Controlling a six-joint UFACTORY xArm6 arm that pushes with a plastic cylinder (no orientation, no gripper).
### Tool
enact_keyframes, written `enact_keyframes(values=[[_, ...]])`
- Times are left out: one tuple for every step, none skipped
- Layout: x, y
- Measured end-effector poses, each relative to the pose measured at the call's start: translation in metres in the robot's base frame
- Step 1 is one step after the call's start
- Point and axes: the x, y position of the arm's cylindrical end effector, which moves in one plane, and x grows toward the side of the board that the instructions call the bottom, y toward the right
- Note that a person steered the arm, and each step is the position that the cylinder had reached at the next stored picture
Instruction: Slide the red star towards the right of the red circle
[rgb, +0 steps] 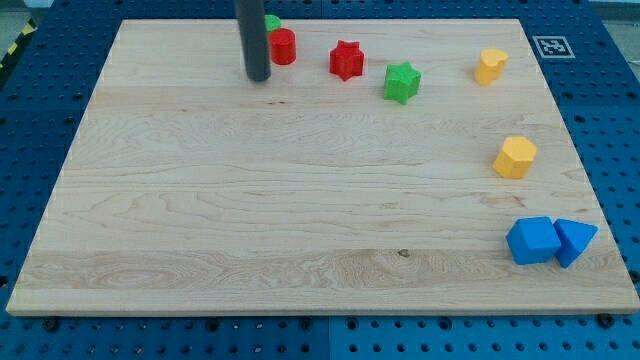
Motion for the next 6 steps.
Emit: enact_keyframes(values=[[0.030, 0.014], [0.044, 0.115], [0.000, 0.196], [-0.035, 0.182], [-0.010, 0.188], [-0.002, 0.210]])
